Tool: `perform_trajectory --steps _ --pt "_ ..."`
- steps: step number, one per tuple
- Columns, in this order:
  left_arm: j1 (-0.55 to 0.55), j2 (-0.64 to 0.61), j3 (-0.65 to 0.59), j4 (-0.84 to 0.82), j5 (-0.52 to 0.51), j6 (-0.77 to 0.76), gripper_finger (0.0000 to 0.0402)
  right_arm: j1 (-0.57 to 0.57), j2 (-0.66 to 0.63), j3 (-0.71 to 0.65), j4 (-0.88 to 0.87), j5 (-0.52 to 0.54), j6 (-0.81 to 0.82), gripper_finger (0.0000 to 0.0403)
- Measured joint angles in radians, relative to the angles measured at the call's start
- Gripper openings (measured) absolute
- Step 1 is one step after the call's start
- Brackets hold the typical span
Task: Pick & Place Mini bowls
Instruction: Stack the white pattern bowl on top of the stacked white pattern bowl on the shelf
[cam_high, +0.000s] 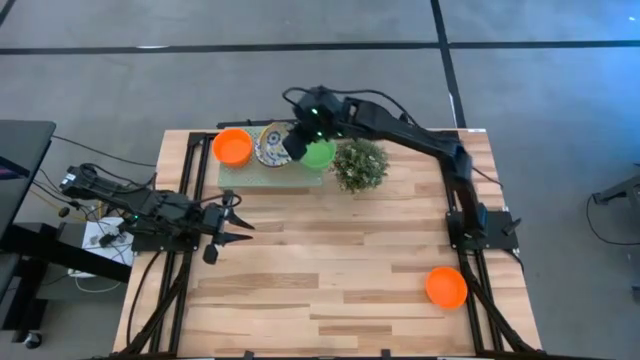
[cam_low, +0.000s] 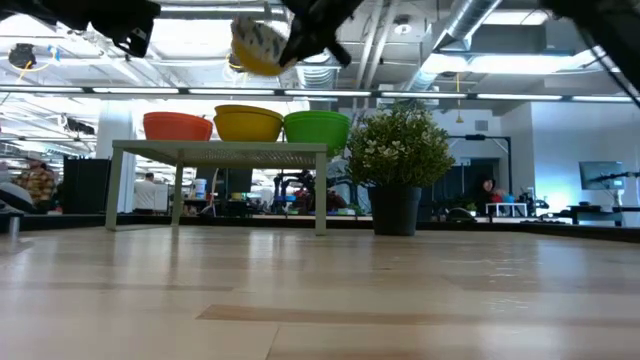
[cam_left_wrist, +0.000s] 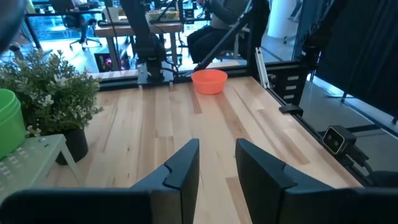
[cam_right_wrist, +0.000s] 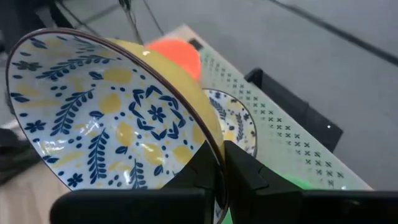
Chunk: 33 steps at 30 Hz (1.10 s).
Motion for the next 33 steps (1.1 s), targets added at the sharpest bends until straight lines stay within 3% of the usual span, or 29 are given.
perform_trajectory --steps 9,17,33 --pt "0.000 0.025 0.000 0.000 0.000 -0.002 0.0106 -0.097 0.152 0.110 -0.029 -0.217 -0.016 0.0008" --pt "0.000 0.026 0.000 0.002 0.001 -0.003 0.0106 -0.135 0.155 0.108 -0.108 -0.218 -0.013 0.0010" --pt "0.000 0.026 0.000 0.007 0.001 -0.003 0.0106 -0.128 0.154 0.089 -0.084 -0.223 -0.024 0.0011"
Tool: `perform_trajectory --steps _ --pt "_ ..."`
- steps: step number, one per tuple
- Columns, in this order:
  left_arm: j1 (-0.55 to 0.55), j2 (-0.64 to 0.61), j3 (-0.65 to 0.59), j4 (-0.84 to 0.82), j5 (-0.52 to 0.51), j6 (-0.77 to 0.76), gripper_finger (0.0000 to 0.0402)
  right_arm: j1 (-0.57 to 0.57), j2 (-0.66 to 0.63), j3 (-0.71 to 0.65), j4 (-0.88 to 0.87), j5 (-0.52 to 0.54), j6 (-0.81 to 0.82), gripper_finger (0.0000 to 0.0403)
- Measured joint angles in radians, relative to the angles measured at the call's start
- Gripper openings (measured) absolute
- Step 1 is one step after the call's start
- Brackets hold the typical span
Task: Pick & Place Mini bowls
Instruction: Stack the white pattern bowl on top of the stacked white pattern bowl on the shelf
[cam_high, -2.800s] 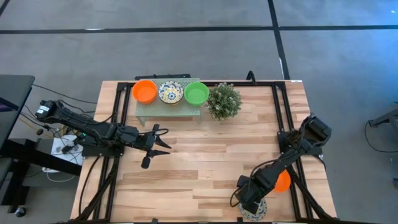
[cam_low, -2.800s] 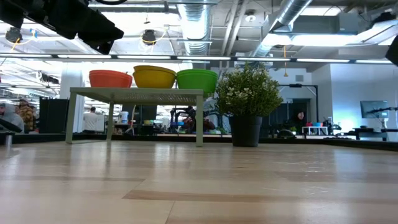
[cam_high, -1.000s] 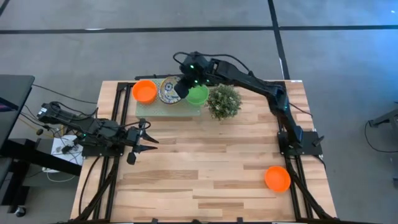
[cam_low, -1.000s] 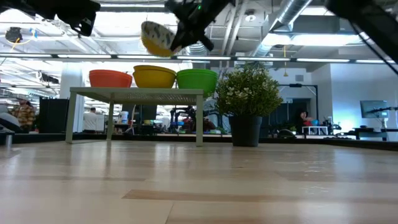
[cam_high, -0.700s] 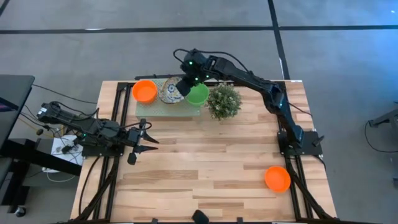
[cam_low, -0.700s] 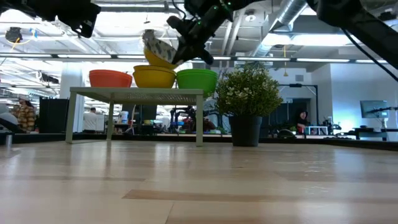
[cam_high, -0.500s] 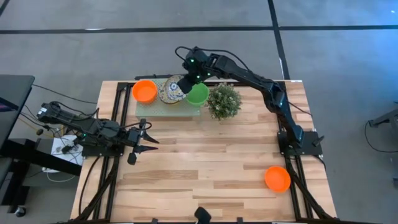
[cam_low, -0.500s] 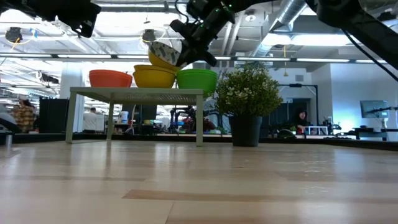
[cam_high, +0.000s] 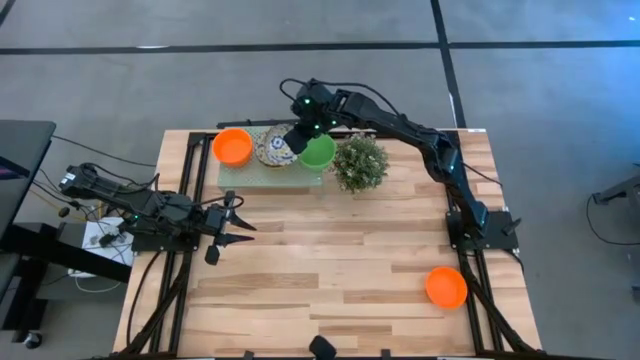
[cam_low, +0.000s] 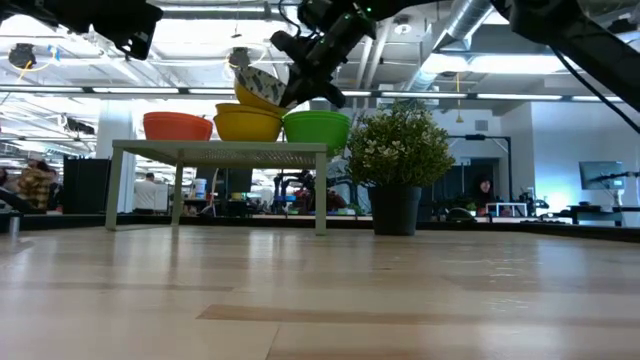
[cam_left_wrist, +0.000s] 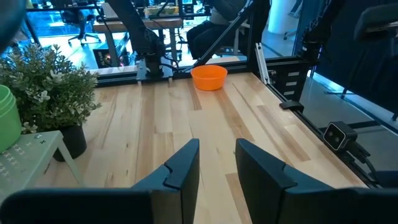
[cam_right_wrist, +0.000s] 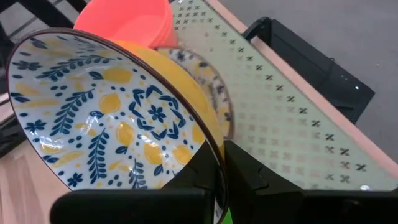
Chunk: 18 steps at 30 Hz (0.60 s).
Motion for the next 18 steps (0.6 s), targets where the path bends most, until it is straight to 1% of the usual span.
perform_trajectory --steps 8,14,18 --pt "0.000 0.000 0.000 0.007 0.000 0.004 0.0106 0.004 0.000 0.000 0.021 0.002 0.012 0.0011" --pt "0.000 0.000 0.000 0.008 0.000 0.005 0.0106 0.007 0.031 -0.001 0.034 0.001 0.011 0.0011" --pt "0.000 0.000 0.000 0.008 0.000 0.007 0.0106 0.002 0.037 -0.001 0.040 -0.040 0.011 0.0011"
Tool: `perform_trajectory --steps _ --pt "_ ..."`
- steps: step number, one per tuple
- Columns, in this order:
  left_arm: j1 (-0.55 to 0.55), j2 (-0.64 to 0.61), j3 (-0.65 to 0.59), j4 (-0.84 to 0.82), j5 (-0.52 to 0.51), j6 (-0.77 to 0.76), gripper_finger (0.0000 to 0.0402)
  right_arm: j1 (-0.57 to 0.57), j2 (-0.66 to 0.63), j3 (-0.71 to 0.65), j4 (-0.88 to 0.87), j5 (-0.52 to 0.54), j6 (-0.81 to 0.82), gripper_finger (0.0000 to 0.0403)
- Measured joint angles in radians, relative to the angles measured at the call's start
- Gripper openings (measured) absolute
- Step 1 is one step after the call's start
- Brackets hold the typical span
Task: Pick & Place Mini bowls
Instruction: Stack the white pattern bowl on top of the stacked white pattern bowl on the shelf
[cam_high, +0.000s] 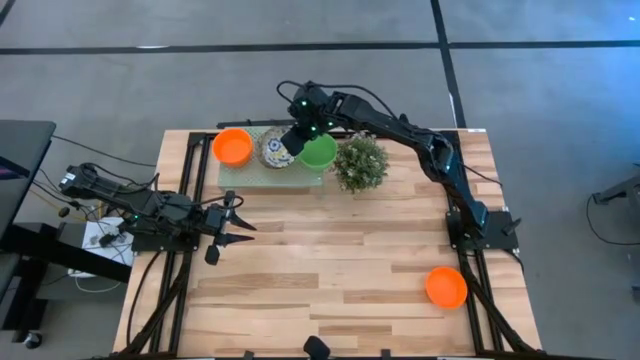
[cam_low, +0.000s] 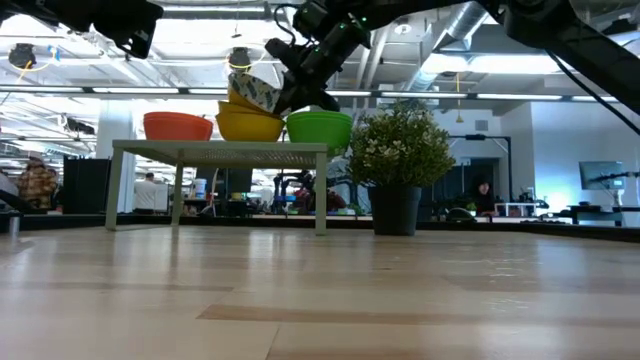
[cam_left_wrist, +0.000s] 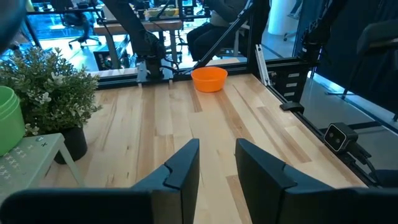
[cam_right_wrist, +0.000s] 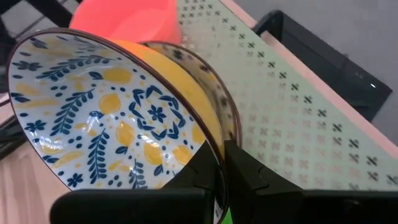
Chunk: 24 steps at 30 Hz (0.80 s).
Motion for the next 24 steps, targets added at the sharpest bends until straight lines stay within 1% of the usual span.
perform_trajectory --steps 7,16,24 --pt "0.000 0.000 0.000 0.000 0.000 0.000 0.0106 -0.008 0.001 0.004 0.028 -0.009 0.000 0.0013" --pt "0.000 0.000 0.000 -0.001 0.000 -0.003 0.0106 -0.010 0.001 0.005 0.035 -0.034 -0.011 0.0047" --pt "0.000 0.000 0.000 -0.002 0.000 -0.003 0.0106 -0.012 0.001 0.006 0.035 -0.034 -0.052 0.0051"
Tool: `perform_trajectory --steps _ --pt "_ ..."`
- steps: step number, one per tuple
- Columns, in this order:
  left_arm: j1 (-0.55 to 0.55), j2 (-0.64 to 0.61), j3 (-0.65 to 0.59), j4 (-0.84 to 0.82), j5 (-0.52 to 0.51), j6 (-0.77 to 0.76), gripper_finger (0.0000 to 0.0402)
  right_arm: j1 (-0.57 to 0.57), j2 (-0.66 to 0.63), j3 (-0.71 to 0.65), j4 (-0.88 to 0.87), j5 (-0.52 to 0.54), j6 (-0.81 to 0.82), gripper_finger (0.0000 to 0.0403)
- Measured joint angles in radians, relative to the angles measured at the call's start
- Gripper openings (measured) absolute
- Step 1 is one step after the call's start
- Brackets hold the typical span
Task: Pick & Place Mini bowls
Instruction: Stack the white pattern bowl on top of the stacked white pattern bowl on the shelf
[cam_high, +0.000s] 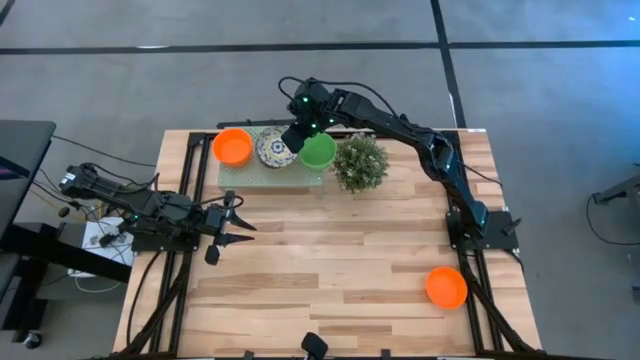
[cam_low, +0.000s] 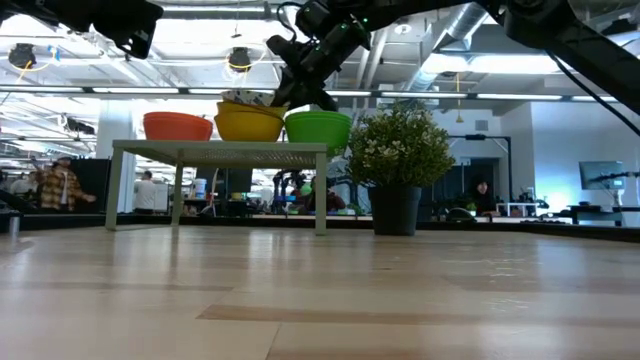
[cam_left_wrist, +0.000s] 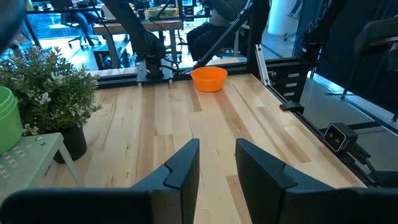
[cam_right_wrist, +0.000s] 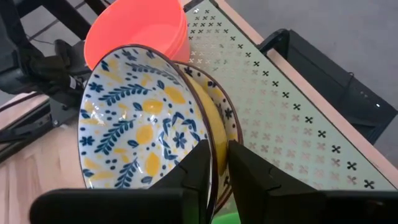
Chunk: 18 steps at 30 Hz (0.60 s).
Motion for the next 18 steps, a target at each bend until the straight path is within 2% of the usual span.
perform_trajectory --steps 9,18 --pt "0.000 0.000 0.000 -0.004 0.000 0.000 0.0106 -0.006 0.000 0.000 -0.001 -0.001 -0.009 0.0061" --pt "0.000 0.000 0.000 -0.004 0.000 0.000 0.0106 -0.005 0.000 0.001 0.047 0.000 -0.030 0.0135"
